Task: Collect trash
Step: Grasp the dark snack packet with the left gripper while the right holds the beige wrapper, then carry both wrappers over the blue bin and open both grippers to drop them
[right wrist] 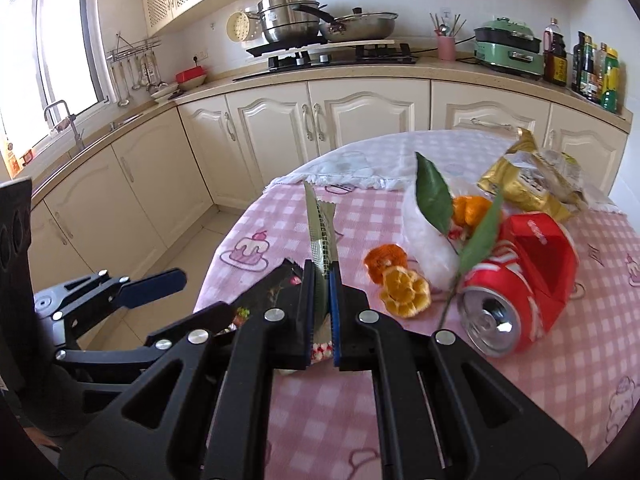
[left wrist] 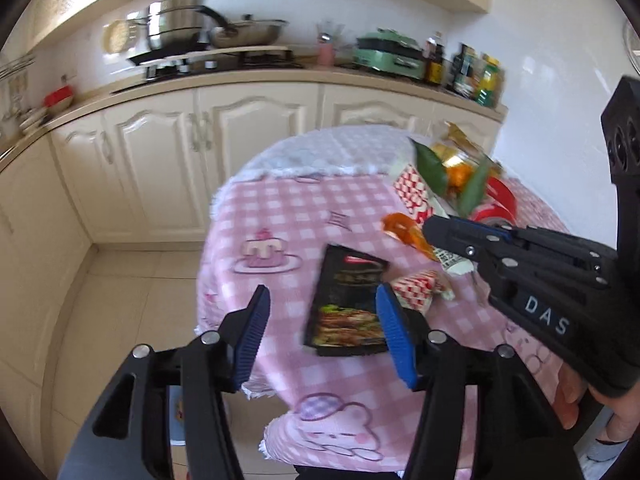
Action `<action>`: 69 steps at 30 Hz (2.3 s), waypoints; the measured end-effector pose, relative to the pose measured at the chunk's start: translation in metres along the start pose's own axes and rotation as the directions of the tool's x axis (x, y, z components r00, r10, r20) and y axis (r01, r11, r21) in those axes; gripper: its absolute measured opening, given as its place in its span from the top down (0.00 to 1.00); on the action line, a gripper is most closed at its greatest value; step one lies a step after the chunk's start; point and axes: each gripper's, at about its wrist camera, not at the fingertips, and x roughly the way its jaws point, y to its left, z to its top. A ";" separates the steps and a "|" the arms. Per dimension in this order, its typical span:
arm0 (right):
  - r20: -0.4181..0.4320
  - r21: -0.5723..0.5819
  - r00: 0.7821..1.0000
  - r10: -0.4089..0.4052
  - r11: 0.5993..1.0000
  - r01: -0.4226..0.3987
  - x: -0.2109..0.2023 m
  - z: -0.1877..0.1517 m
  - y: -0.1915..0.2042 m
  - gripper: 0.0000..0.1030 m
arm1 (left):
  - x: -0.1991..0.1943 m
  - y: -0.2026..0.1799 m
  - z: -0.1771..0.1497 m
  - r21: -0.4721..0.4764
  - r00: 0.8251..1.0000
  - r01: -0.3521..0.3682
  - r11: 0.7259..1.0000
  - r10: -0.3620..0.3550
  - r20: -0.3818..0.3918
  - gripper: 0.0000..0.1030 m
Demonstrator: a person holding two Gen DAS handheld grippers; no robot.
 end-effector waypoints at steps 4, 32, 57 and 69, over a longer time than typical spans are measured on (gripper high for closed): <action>-0.005 0.013 1.000 -0.013 1.000 0.013 -0.006 -0.006 -0.004 0.93 | 0.024 -0.014 0.001 0.055 0.998 0.005 0.998 -0.001 -0.070 0.47; -0.037 -0.128 0.993 0.108 0.985 -0.112 0.028 0.001 0.098 0.93 | -0.031 0.084 -0.026 -0.222 0.995 0.022 0.975 0.000 0.100 0.98; -0.480 -0.139 0.853 0.205 0.942 -0.305 0.292 -0.106 0.254 0.93 | 0.089 0.323 -0.183 -0.520 0.937 -0.331 0.787 0.211 -0.277 0.96; -0.554 -0.068 0.805 0.210 0.953 -0.295 0.345 -0.134 0.256 0.93 | 0.100 0.361 -0.210 -0.632 0.956 -0.289 0.719 0.177 -0.236 0.57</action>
